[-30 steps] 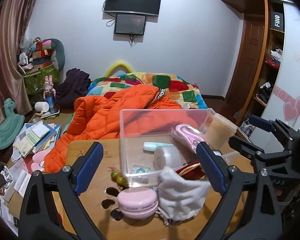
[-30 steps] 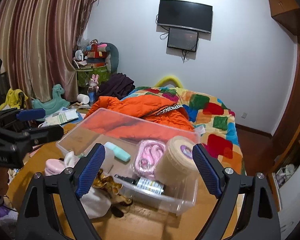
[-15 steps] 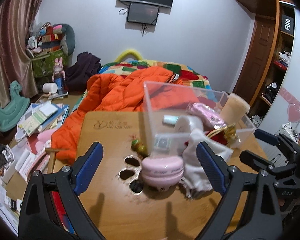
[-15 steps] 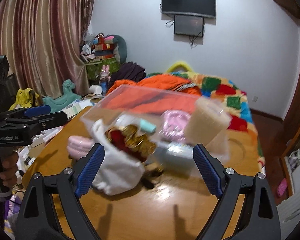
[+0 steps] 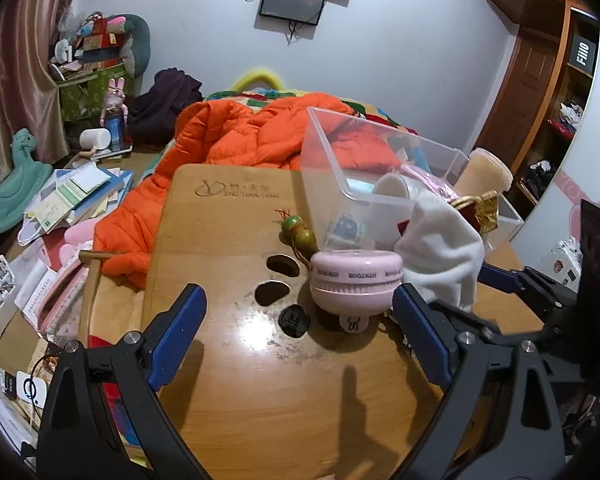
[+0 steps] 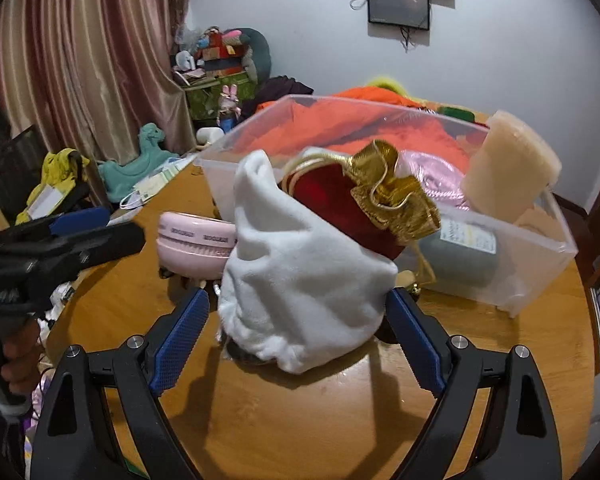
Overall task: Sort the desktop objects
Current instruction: 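Grasp the pink round case with the left tool while the right tool grasps the white cloth bag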
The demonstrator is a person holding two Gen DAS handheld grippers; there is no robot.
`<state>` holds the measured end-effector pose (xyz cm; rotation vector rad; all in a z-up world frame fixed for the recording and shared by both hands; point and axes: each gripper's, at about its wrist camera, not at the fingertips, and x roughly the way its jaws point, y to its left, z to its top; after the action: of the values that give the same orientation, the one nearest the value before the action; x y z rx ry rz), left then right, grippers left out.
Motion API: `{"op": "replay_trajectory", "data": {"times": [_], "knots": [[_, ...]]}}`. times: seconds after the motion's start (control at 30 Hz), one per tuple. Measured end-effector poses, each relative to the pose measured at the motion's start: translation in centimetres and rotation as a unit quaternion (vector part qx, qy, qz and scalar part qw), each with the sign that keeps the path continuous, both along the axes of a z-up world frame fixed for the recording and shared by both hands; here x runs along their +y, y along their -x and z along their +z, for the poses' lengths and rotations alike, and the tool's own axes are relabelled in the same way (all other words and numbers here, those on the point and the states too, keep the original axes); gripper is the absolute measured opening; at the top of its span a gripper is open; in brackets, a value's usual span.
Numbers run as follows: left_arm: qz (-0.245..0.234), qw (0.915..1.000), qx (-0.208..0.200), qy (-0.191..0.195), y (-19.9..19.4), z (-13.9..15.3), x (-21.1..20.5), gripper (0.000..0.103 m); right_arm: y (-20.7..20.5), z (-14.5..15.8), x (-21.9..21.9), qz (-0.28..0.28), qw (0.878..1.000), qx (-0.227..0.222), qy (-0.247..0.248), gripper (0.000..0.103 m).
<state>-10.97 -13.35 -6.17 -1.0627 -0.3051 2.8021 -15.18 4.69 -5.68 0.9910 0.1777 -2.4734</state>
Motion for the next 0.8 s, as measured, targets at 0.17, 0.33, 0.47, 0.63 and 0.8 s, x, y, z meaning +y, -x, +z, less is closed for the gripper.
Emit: {"op": "replay_trajectory", "data": {"times": [0.17, 0.33, 0.47, 0.63, 0.8], "knots": [[-0.017, 0.9997, -0.01, -0.014, 0.9, -0.5, 0.9, 0.095, 0.0, -0.1, 0.7, 0.0, 1.0, 0.004, -0.002, 0.054], [-0.024, 0.9993, -0.022, -0.018, 2.0, -1.1, 2.3, 0.095, -0.3, 0.2, 1.5, 0.019, 0.999, -0.012, 0.026, 0.031], [-0.019, 0.9993, -0.028, -0.016, 2.6, -1.3, 2.8, 0.095, -0.9, 0.5, 2.5, 0.026, 0.999, -0.012, 0.039, 0.023], [-0.007, 0.9989, -0.04, -0.024, 3.3, -1.8, 2.8, 0.094, -1.9, 0.9, 4.0, 0.028, 0.998, -0.009, 0.048, 0.021], [-0.004, 0.9986, -0.047, -0.023, 3.6, -2.0, 3.2, 0.083, -2.9, 1.5, 6.2, 0.016, 0.998, -0.004, 0.063, 0.02]]}}
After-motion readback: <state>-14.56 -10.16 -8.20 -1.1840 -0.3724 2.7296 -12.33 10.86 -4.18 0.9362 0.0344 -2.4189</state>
